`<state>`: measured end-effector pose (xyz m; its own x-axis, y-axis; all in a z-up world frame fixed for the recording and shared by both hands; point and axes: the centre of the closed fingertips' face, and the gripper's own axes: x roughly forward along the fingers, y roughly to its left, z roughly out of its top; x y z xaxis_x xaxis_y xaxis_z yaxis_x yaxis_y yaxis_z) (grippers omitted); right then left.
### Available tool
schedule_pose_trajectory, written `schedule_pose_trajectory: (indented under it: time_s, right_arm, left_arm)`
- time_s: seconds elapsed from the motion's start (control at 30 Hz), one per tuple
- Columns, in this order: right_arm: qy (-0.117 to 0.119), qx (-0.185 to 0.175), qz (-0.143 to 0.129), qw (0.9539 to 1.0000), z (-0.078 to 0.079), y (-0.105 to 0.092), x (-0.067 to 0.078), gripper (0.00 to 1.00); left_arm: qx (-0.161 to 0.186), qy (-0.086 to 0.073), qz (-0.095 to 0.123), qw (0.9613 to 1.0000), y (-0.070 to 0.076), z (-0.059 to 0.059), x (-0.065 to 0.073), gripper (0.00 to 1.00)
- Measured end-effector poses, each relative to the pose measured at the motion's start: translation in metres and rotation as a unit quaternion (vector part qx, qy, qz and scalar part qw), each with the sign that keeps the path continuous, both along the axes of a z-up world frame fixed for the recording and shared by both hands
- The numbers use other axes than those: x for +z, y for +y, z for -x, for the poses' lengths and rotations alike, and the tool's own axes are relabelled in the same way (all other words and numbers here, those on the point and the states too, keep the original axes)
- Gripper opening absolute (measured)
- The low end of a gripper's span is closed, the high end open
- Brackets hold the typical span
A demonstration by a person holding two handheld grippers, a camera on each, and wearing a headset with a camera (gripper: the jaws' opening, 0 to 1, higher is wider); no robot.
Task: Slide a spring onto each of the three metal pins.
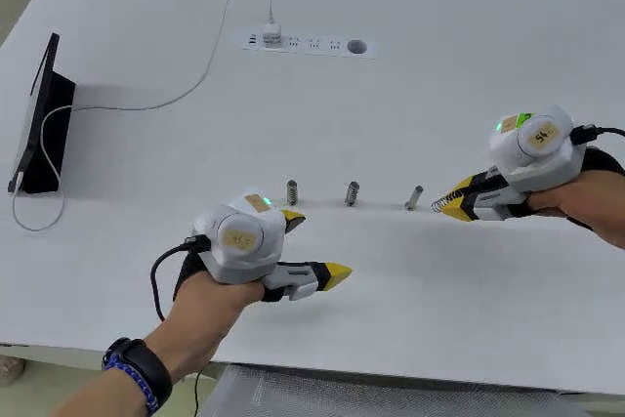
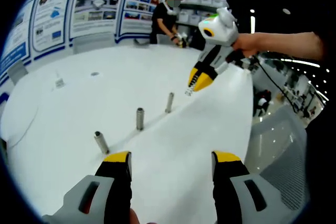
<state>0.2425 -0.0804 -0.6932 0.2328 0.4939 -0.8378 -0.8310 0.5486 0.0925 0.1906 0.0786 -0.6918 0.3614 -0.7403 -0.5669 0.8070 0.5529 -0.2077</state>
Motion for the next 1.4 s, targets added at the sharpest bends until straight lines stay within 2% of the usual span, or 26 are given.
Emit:
schedule_pose_trajectory:
  time_s: [0.7, 1.4]
  right_arm:
    - [-0.011, 0.002, 0.01, 0.9999, -0.02, 0.012, 0.006, 0.12]
    - [0.001, 0.016, 0.019, 0.9997, -0.026, 0.019, -0.004, 0.13]
  left_arm:
    - [0.012, 0.002, -0.002, 0.9999, 0.017, -0.005, 0.001, 0.65]
    - [0.02, -0.003, 0.004, 0.9998, 0.022, -0.007, 0.01, 0.68]
